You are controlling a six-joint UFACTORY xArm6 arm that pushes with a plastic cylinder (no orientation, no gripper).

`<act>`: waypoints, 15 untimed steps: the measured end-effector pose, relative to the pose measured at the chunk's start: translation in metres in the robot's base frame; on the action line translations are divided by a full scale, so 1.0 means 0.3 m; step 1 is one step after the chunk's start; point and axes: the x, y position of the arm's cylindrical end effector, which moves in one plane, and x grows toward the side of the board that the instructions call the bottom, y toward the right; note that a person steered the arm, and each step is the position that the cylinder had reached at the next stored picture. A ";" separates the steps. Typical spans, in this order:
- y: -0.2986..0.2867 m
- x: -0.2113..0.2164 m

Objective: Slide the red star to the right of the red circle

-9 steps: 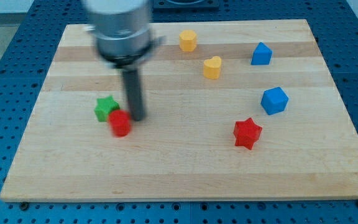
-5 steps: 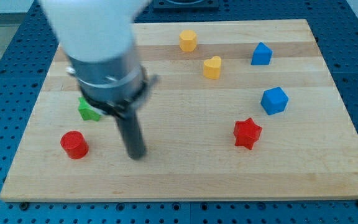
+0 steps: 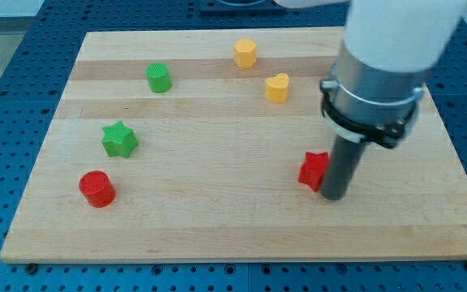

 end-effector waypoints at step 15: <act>-0.783 -0.006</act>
